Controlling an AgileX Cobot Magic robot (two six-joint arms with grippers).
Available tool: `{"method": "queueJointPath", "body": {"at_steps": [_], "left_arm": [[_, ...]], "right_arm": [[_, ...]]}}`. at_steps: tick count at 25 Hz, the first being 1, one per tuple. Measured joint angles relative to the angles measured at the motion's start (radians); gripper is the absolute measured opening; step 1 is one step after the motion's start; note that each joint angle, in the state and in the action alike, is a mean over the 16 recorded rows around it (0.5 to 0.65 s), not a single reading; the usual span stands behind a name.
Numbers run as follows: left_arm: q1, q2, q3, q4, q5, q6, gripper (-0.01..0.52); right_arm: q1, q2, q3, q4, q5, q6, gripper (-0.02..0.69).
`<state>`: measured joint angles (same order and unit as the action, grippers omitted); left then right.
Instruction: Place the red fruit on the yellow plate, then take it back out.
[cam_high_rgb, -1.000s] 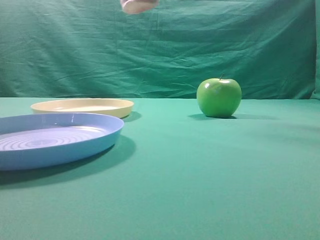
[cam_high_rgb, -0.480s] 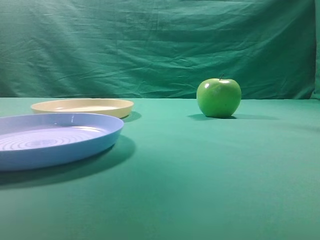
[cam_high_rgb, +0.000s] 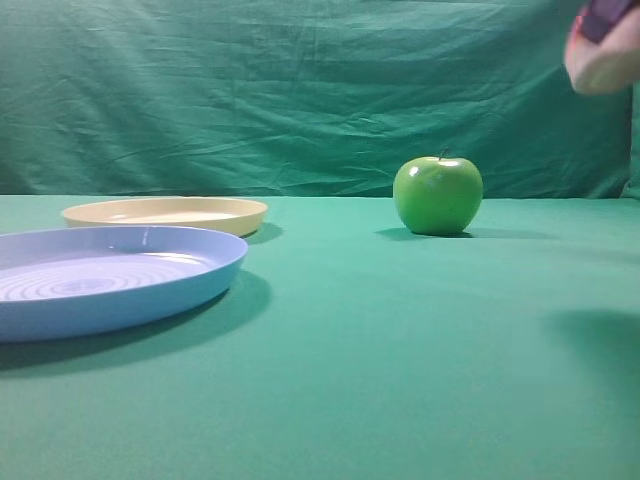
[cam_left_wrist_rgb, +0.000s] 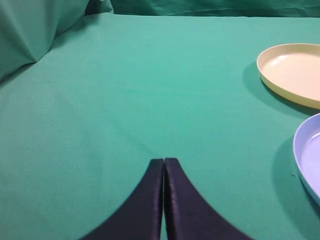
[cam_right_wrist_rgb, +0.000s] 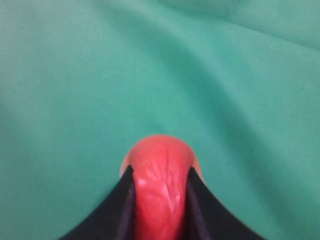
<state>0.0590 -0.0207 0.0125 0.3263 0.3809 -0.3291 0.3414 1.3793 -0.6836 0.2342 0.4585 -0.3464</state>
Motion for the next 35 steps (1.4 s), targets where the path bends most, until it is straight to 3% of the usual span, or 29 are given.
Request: {"method": "queueJointPath", "body": {"at_steps": [5,10,16,20,24,35], "left_arm": [[0.0,0.0,0.0,0.0,0.0,0.0,0.0],[0.0,0.0,0.0,0.0,0.0,0.0,0.0],[0.0,0.0,0.0,0.0,0.0,-0.001,0.0],[0.0,0.0,0.0,0.0,0.0,-0.001,0.0],[0.0,0.0,0.0,0.0,0.0,-0.002,0.0],[0.0,0.0,0.0,0.0,0.0,-0.002,0.0]], "right_arm": [[0.0,0.052,0.055,0.002,-0.078,0.002,0.224],[0.0,0.085,0.062,0.004,-0.098,0.002,0.365],[0.0,0.055,0.022,0.004,-0.035,0.003,0.54],[0.0,-0.002,-0.034,0.003,0.057,0.006,0.582],[0.0,-0.086,-0.103,0.002,0.173,0.011,0.518],[0.0,-0.404,-0.214,-0.001,0.441,0.043,0.124]]}}
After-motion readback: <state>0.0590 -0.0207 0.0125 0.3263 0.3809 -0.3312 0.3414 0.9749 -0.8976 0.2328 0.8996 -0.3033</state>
